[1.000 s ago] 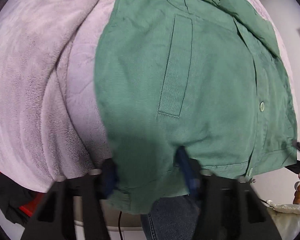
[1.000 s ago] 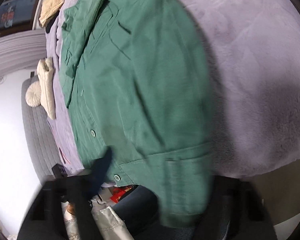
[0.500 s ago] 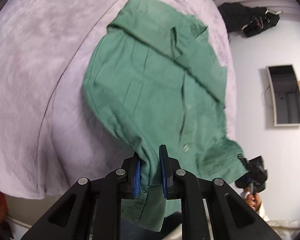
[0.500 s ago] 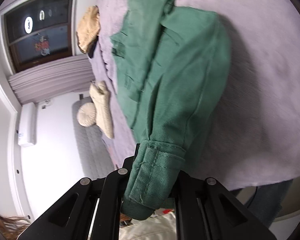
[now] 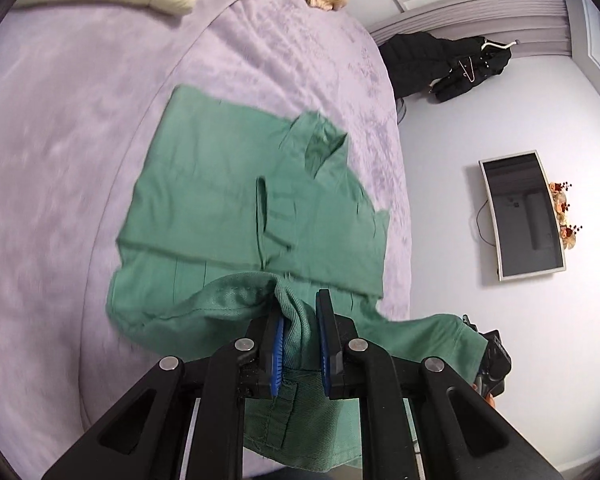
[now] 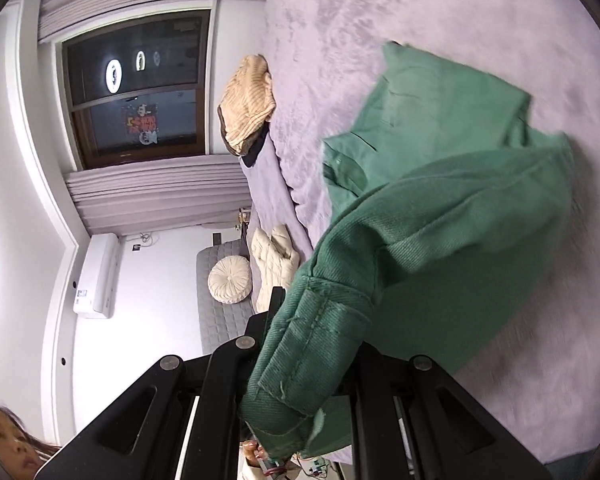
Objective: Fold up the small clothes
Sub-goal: 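Lift the hem with both tools, fold it toward the collar and release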
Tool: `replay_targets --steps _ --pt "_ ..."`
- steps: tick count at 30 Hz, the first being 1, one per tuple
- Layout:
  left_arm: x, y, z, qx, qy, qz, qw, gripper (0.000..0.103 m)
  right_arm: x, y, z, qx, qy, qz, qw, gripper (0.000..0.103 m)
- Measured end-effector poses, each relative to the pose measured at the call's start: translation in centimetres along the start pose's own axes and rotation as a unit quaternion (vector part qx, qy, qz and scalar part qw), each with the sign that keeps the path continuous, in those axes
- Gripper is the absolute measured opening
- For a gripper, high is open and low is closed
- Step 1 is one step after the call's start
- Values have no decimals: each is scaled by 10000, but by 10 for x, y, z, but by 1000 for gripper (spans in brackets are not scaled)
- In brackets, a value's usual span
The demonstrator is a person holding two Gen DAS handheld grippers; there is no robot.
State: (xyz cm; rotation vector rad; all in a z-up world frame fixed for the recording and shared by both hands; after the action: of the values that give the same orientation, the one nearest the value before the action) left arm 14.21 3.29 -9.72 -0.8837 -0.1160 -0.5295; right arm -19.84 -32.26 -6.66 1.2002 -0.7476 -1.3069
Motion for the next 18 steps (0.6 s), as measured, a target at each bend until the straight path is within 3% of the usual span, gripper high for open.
replay_targets --steps 5,9,13,18 --pt "52 6 -20 403 -273 -83 9988 15 46 18 -31 -119 118 66 9998 11" --pt "83 24 -47 1181 -308 20 9925 15 97 15 -72 -414 294 -115 9986 11" --pt "111 54 -77 1717 -343 206 9843 16 150 -1 -113 -756 323 -370 9959 12" --pt "128 95 -124 2277 30 302 9732 16 200 -38 -154 -1401 288 -590 9880 15"
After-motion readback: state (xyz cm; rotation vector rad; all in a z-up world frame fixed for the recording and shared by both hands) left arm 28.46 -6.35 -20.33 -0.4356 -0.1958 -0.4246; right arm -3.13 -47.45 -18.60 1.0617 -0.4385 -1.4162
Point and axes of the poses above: each gripper's, at about its wrist camera, not at the fingertips, and z roughly against the way its jaws point, y to its left, x to its top, the point moved 6 cm from there along -z, roughly the way its jaws point, and after that the axes turned 13 degrees about -z, right-handed, at the moved point
